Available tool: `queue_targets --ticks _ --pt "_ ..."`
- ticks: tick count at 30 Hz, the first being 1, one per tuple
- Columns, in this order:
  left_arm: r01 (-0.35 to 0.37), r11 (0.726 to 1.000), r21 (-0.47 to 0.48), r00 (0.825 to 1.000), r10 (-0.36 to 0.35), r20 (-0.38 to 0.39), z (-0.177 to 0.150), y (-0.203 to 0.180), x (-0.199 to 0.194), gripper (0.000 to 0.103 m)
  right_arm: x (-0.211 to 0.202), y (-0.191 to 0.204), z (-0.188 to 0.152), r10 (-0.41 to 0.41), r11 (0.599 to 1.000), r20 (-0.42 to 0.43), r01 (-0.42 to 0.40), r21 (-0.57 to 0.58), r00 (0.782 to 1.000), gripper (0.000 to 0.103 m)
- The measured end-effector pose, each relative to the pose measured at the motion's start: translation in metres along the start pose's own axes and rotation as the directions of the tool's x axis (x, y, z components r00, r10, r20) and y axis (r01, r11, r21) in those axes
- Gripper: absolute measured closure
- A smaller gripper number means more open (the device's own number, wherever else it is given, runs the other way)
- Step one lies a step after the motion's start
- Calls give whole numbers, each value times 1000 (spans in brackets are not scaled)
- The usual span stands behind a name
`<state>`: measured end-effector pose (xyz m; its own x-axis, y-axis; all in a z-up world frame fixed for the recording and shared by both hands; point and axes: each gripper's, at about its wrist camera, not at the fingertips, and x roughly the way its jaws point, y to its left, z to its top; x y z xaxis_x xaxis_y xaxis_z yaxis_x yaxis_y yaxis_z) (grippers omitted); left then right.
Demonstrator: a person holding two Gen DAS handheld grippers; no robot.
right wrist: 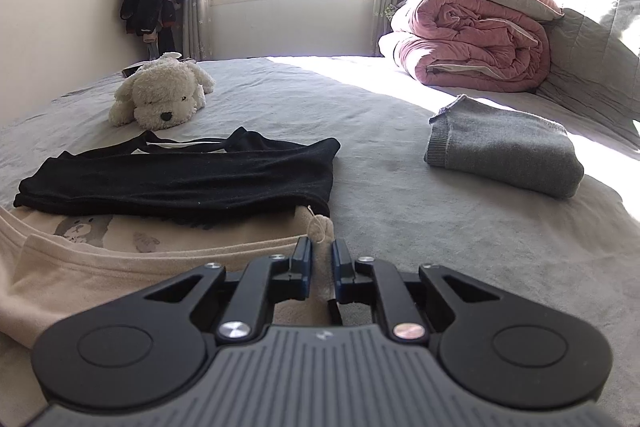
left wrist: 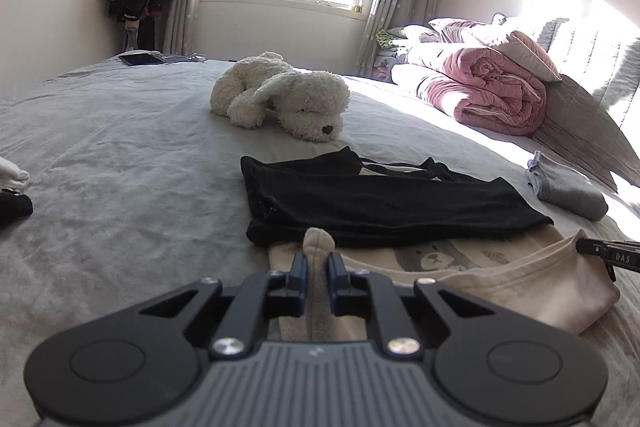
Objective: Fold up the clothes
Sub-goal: 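Fold the beige hem up over the black bundle with both grippers, then open both grippers and release the folded beige hem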
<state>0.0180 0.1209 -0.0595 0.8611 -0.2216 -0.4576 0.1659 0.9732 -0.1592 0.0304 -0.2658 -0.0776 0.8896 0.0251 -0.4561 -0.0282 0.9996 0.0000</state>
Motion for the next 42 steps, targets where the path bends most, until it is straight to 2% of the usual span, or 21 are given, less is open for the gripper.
queue_targets --ticks 5,9,11,19,24,29,35,42 --pt "6 1000 -24 1000 -6 5 2 3 0 93 -2 -1 3 -14 1000 12 14 -6 1000 97" --pt "2 1000 -23 1000 -3 -25 1 2 7 93 1 -1 4 21 1000 -40 -21 13 999 97" --pt "0 1000 -21 999 -1 -40 0 2 10 93 0 1 4 19 1000 -44 -19 1 999 85" --pt "-10 999 -38 998 8 -56 -2 4 15 92 12 3 1 2 999 -77 -5 -32 997 85" --pt "-22 1000 -7 999 21 -34 -4 1 9 93 5 6 1 -16 999 -32 15 -35 999 94" --pt "-25 1000 -2 1000 25 16 -5 3 -2 93 -13 5 4 -36 999 67 38 -35 997 96" --pt "-37 998 -46 995 41 96 0 7 -10 93 -18 8 9 -65 996 156 73 -48 986 96" --pt "-69 995 -68 996 73 59 3 9 15 92 6 11 10 -71 996 112 77 -48 991 96"
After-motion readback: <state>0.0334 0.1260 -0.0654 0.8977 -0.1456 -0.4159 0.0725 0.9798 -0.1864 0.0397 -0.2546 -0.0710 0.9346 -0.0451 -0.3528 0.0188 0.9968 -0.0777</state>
